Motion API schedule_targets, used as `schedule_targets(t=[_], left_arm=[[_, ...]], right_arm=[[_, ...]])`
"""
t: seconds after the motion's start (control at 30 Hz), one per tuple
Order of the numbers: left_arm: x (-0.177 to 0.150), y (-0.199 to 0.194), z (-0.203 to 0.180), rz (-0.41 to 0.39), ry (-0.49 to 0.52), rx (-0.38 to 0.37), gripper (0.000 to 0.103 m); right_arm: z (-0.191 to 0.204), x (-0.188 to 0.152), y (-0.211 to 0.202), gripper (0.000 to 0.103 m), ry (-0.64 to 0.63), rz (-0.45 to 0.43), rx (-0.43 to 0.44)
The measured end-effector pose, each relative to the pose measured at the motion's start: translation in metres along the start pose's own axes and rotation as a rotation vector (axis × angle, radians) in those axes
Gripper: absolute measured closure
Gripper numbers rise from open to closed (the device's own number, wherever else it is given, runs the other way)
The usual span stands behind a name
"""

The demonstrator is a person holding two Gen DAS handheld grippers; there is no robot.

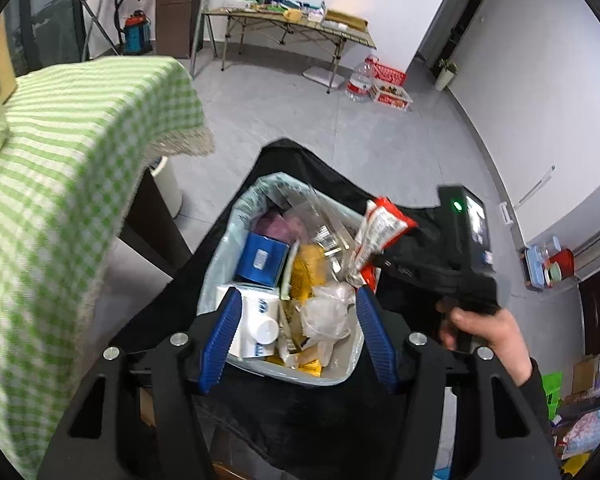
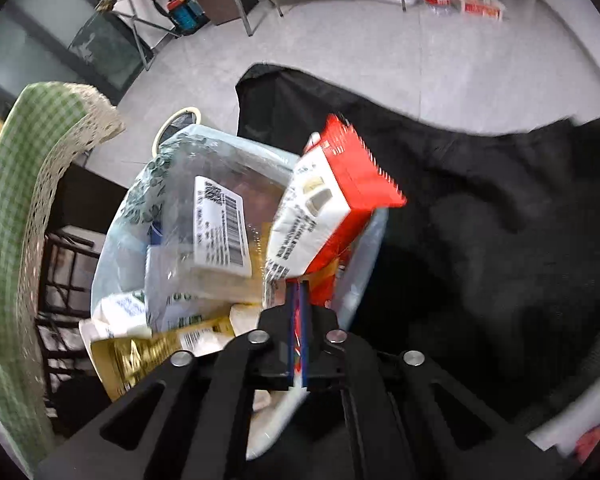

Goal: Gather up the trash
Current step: 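Open both tools to drop the plastic wraps into the bag, then withdraw both tools from the bag back toward the table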

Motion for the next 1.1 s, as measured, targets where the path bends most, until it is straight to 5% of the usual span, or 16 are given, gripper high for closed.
schedule_targets(t=[0.1,0.2,0.53,0.83,1.1], left_arm=[[0.005,-0.022,0.01,-0.04,-0.037,-0.013,0.046],[0.007,-0.04,0.016,-0.079,-0.039,0.004,0.046],[0.014,-0.124,0.051,-0.311,-0.027,0.092,0.015],[0.0,-0.225,0.125,-0.514,-0.091,0.172,0.008],[-0.041,-0.299,0.221,-0.598,-0.207,0.29,0.008]], right_arm=[[-0.002,-0.008,-0.028,0.08,-0.019,-0.042,-0.016],[0.003,-0.012,-0.05,0.076,-0.035,-0.085,-0.033],[0.039,0.0,-0.13,0.052,-0.142,-0.269,-0.124],[0.122,0.023,-0.202,0.039,-0.3,-0.441,-0.14],[0.217,0.034,-0.24,0.032,-0.427,-0.558,-0.061]])
Point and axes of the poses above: each gripper's, at about its wrist camera, not at the fingertips, and y roughly the way its jaws point, z to its left, x to its top, the point moved 4 cm from there along y, roughly the way its jaws point, and after that the axes turned 11 degrees about -y, right-handed, at the moved point
